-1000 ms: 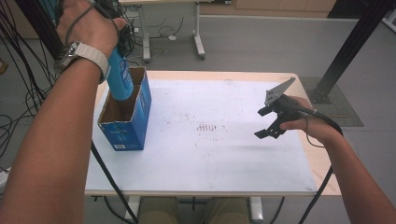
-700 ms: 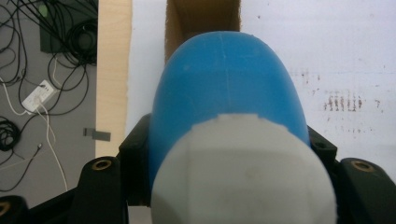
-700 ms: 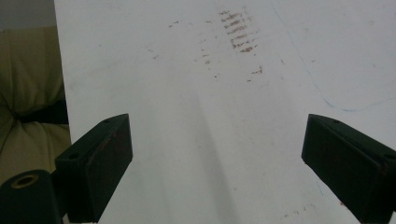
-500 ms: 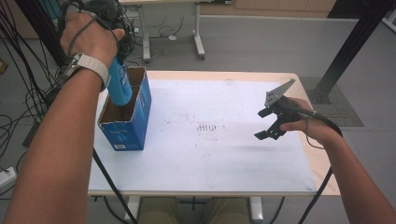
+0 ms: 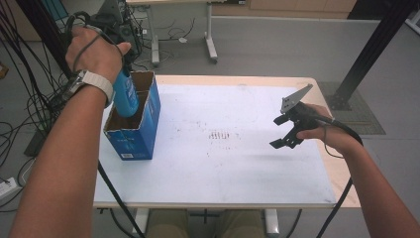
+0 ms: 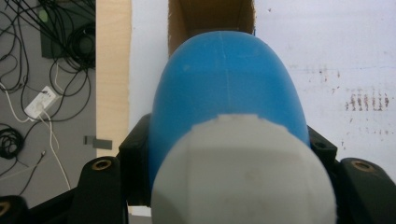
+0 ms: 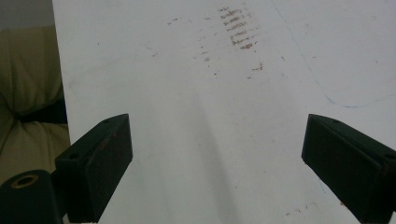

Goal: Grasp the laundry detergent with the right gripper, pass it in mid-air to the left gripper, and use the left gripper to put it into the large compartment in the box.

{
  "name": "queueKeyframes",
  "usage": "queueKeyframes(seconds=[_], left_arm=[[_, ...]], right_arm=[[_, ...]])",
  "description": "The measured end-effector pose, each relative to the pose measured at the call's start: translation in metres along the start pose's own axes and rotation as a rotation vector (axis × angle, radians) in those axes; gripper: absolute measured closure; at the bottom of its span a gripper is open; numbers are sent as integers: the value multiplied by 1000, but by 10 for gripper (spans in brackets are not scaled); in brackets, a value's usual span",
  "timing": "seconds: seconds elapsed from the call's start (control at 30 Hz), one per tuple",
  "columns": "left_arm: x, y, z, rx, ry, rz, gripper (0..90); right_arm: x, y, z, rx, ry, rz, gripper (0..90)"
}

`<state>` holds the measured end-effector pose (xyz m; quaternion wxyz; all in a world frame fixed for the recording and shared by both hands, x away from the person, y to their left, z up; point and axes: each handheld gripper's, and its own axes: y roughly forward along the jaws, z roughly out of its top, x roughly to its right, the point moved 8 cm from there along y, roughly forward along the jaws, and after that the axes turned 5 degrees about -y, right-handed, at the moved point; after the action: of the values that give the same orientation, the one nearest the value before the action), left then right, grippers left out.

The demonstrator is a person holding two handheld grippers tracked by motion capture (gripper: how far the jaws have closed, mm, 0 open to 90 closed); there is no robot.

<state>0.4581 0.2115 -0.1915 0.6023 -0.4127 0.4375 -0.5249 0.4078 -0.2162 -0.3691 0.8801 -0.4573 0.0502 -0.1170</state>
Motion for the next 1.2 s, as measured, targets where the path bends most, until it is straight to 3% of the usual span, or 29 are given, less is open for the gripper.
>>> queueKeyframes(seconds=[0.63,1.2], left_arm=[[-3,33,-5,-13,21,-4,380],[-2,66,-11,9,47,3,379]], right_arm=[[1,3,-6,-6,15,3,87],[0,6,-12,-10,35,4,87]])
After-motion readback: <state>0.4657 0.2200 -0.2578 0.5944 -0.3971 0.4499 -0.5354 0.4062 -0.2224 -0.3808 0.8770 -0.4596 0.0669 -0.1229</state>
